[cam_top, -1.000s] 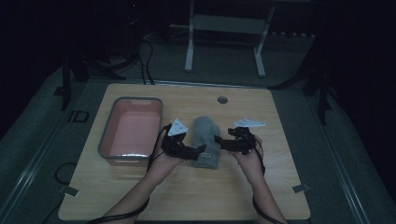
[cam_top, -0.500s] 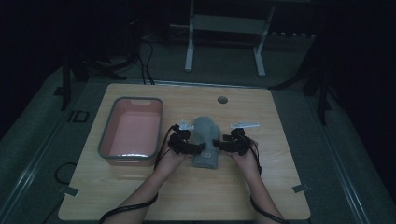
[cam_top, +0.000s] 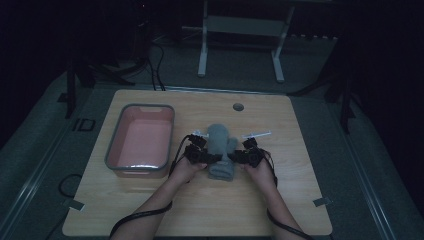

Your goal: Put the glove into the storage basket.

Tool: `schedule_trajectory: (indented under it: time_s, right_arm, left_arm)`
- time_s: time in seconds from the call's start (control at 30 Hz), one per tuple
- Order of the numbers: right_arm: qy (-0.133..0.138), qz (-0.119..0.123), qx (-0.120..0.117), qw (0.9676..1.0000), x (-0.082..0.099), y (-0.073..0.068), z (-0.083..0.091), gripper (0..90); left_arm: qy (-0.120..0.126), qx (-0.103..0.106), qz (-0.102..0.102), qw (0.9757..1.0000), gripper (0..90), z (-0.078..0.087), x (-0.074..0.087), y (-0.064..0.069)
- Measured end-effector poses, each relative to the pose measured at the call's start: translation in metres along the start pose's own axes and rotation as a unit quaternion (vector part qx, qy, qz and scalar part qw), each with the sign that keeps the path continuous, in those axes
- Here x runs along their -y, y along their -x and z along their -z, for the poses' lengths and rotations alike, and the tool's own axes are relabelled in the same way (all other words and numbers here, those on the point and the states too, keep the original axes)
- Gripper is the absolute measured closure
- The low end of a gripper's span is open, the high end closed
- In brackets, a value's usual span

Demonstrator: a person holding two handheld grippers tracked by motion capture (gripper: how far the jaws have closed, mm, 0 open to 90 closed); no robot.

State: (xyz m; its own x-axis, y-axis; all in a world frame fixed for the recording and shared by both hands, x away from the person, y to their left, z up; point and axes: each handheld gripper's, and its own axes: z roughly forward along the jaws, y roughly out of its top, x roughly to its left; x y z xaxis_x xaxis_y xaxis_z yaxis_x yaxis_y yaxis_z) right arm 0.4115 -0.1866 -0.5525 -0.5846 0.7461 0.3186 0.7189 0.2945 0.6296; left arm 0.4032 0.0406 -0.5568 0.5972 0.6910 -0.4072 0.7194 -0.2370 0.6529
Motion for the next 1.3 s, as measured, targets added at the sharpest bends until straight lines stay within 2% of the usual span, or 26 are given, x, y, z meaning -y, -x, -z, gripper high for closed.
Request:
schedule_trajectory:
  time_s: [0.07, 0.1, 0.13, 0.17, 0.2, 0.27, 0.33, 0.5, 0.6, 0.77, 1.1, 1.3]
  right_arm:
    - [-0.001, -0.003, -0.008, 1.0000, 0.001, -0.001, 0.000, 63.0]
    - [-0.001, -0.003, -0.008, 1.0000, 0.001, -0.001, 0.000, 63.0]
    - [0.003, 0.003, -0.008, 1.0000, 0.002, -0.003, -0.001, 69.1]
    - [0.003, 0.003, -0.008, 1.0000, 0.002, -0.003, -0.001, 69.1]
    - [0.006, 0.007, 0.001, 1.0000, 0.002, -0.006, -0.001, 73.0]
    - [0.010, 0.007, 0.009, 0.9999, 0.003, -0.010, 0.000, 76.1]
    - [0.012, 0.008, 0.012, 0.9998, 0.003, -0.011, 0.000, 77.0]
    - [0.031, 0.006, 0.020, 0.9993, 0.006, -0.016, 0.007, 80.5]
    - [0.033, 0.007, 0.019, 0.9993, 0.003, -0.019, 0.011, 80.9]
    - [0.050, 0.015, 0.018, 0.9985, -0.003, -0.027, 0.024, 81.4]
    - [0.080, 0.033, 0.002, 0.9962, -0.022, -0.048, 0.048, 81.5]
    - [0.094, 0.043, 0.001, 0.9946, -0.038, -0.064, 0.060, 81.4]
  left_arm:
    - [-0.003, 0.018, 0.010, 0.9998, 44.7, -0.004, -0.001, -0.003]
    - [-0.003, 0.018, 0.010, 0.9998, 48.6, -0.004, -0.001, -0.003]
    - [-0.002, 0.029, 0.009, 0.9995, 52.5, -0.005, 0.000, -0.004]
    - [-0.002, 0.029, 0.009, 0.9995, 58.0, -0.005, 0.000, -0.004]
    - [-0.002, 0.031, 0.005, 0.9995, 62.4, -0.004, -0.001, -0.003]
    - [-0.008, 0.021, -0.010, 0.9997, 71.5, -0.003, -0.004, 0.001]
    - [-0.011, 0.019, -0.012, 0.9997, 75.2, -0.002, -0.005, 0.003]
    - [0.004, 0.029, -0.002, 0.9996, 78.2, 0.002, -0.005, 0.004]
    - [0.009, 0.032, -0.008, 0.9994, 78.2, 0.007, -0.009, 0.008]
    - [0.019, 0.033, -0.020, 0.9991, 78.5, 0.021, -0.016, 0.014]
    - [0.027, 0.029, -0.054, 0.9977, 78.4, 0.059, -0.034, 0.027]
    - [0.041, 0.019, -0.065, 0.9969, 78.4, 0.083, -0.045, 0.032]
